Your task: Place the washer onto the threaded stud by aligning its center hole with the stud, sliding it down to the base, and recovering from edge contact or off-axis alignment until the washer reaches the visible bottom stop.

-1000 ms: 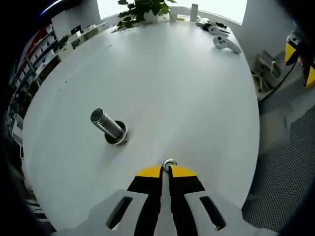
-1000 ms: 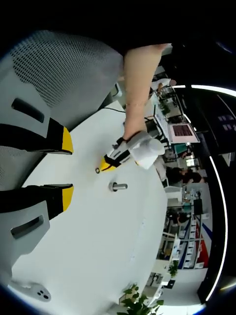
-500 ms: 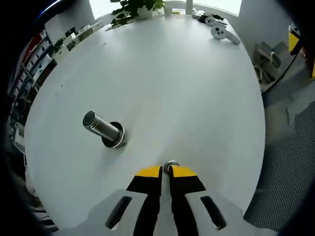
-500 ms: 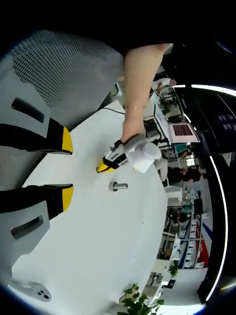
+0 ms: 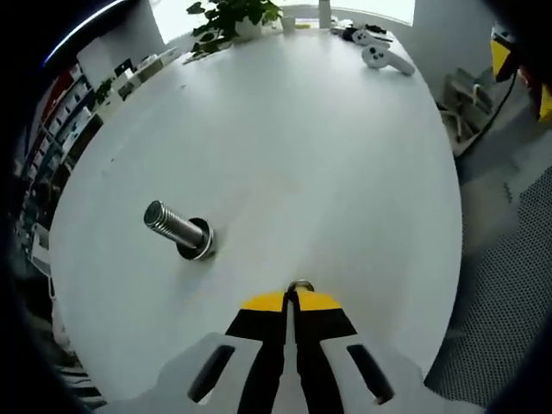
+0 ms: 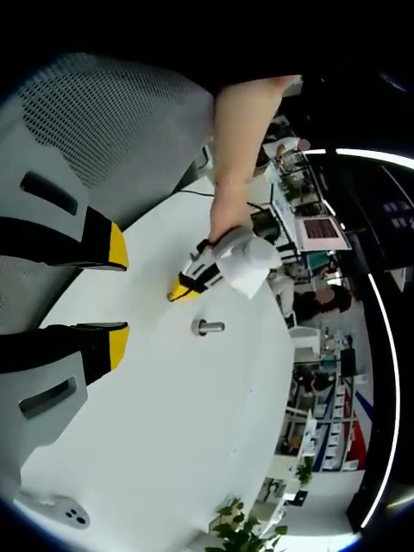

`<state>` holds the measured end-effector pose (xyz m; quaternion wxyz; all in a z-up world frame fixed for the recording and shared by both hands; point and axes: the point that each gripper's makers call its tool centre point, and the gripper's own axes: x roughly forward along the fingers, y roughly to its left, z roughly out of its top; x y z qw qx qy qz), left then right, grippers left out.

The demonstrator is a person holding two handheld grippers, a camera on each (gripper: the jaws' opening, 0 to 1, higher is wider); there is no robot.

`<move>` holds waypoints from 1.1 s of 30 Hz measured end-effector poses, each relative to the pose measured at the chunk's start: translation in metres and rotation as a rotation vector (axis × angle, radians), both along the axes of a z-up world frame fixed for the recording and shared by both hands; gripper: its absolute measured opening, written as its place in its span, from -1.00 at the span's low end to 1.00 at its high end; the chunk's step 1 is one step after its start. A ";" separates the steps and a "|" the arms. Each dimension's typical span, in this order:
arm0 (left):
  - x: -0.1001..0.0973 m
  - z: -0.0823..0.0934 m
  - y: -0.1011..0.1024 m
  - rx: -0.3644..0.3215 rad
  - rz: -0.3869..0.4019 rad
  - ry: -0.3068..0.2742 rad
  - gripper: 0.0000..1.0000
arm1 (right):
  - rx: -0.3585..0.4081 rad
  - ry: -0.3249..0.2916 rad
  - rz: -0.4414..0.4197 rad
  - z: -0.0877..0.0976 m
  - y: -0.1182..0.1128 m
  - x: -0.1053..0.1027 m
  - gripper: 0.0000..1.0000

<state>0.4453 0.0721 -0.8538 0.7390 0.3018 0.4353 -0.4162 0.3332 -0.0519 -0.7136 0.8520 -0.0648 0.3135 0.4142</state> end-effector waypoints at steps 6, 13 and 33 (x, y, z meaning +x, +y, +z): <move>0.003 0.019 0.010 -0.047 0.046 -0.009 -1.00 | -0.002 0.003 0.003 -0.001 -0.001 0.000 -0.48; 0.002 0.052 0.022 -0.114 0.107 -0.035 -1.00 | -0.003 0.004 0.001 -0.003 -0.002 0.000 -0.48; 0.012 0.093 0.058 -0.153 0.198 -0.081 -1.00 | -0.006 0.007 0.002 -0.005 -0.002 -0.001 -0.48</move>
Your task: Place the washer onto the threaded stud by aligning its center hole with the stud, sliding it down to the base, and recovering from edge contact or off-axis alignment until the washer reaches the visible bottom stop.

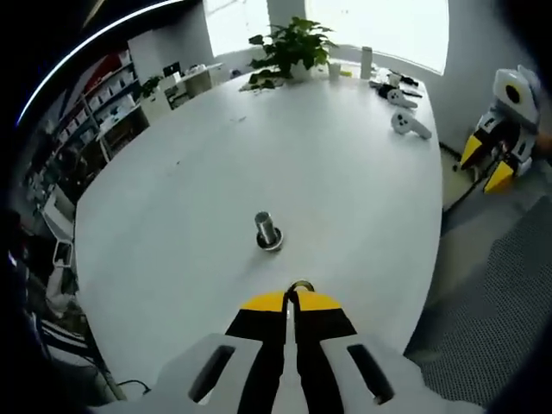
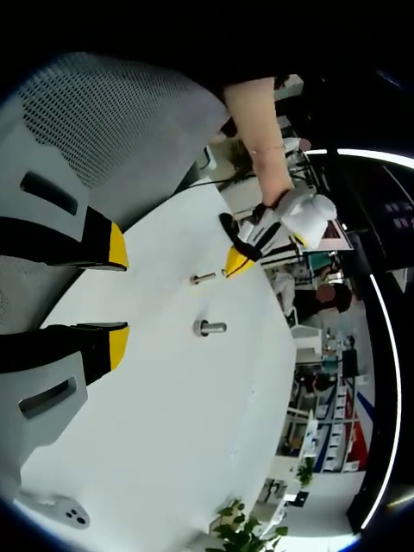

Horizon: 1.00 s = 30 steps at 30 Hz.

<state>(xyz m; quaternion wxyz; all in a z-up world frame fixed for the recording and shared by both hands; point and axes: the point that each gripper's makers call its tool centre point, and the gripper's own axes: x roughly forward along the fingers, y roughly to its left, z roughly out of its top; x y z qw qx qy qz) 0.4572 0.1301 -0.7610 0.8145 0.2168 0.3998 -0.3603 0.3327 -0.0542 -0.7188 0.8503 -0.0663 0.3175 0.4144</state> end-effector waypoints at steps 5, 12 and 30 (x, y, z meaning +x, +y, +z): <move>0.002 -0.002 0.011 0.013 0.021 0.019 -1.00 | 0.001 0.001 -0.001 0.000 0.000 0.000 -0.48; -0.001 -0.019 0.008 0.030 0.007 0.083 -1.00 | 0.002 0.003 -0.002 0.000 0.000 0.001 -0.48; 0.007 -0.040 0.018 0.062 0.027 0.122 -1.00 | 0.000 0.010 -0.005 -0.001 0.000 0.001 -0.48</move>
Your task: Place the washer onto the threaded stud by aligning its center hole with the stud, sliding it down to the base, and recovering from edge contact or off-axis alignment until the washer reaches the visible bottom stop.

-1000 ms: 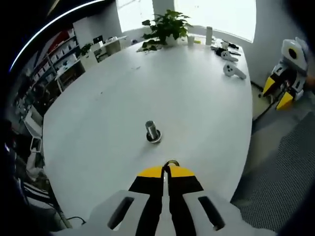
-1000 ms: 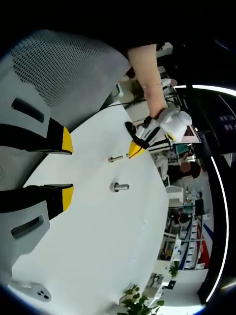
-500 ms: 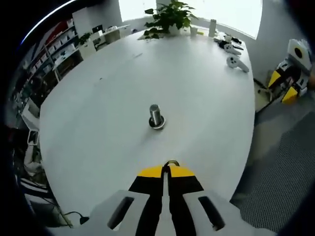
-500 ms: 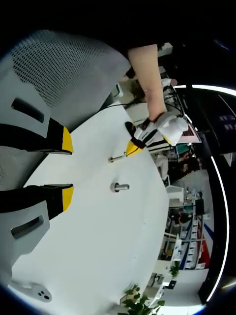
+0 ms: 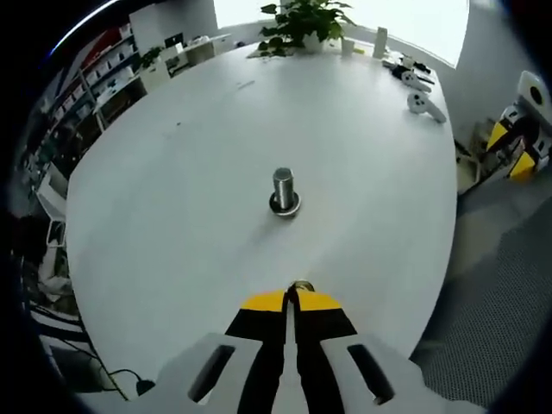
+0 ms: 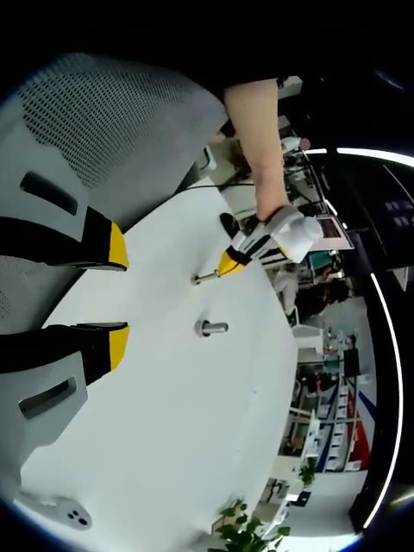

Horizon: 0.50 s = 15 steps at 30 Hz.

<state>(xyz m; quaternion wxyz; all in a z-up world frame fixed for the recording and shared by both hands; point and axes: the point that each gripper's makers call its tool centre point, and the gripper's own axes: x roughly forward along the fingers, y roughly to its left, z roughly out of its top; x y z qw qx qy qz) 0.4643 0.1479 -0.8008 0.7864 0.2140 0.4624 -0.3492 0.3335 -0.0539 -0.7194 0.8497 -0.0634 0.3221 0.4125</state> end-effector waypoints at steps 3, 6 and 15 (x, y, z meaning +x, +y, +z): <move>0.000 -0.001 -0.001 -0.001 -0.002 0.000 -1.00 | 0.000 0.001 -0.002 0.000 0.000 0.000 -0.48; 0.001 -0.001 -0.001 -0.001 -0.001 0.001 -1.00 | -0.001 0.002 -0.003 0.000 0.000 0.000 -0.48; 0.001 -0.002 -0.001 0.000 -0.005 0.009 -0.99 | -0.002 0.002 -0.003 0.000 0.000 0.000 -0.48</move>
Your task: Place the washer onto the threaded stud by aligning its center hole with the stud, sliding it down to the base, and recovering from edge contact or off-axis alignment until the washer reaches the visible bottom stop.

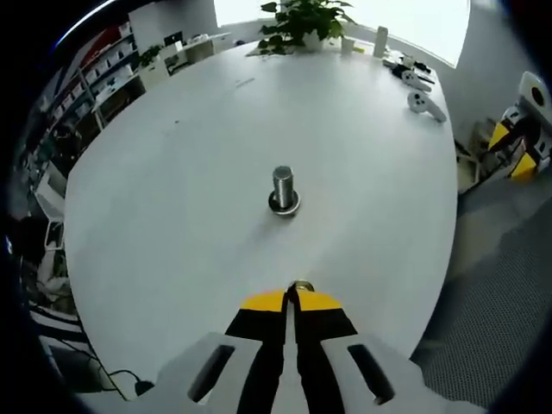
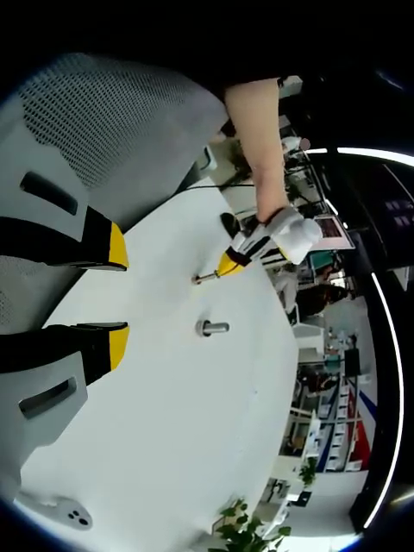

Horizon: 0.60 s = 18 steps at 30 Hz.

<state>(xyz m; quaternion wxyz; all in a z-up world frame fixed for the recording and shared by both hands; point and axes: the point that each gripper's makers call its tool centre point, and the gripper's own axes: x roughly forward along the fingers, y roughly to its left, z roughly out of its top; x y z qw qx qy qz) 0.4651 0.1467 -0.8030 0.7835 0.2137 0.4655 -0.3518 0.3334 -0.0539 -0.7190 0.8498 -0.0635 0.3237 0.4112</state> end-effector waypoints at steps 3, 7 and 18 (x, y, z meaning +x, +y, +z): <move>0.000 0.000 0.000 0.002 -0.004 0.001 -0.99 | -0.002 0.000 0.001 0.000 0.000 0.000 -0.48; 0.001 0.000 0.000 0.008 -0.012 -0.005 -0.97 | -0.004 0.002 0.003 0.000 0.000 -0.001 -0.48; 0.002 0.000 0.000 -0.004 -0.003 -0.003 -0.95 | -0.007 0.003 0.002 0.000 0.000 -0.002 -0.48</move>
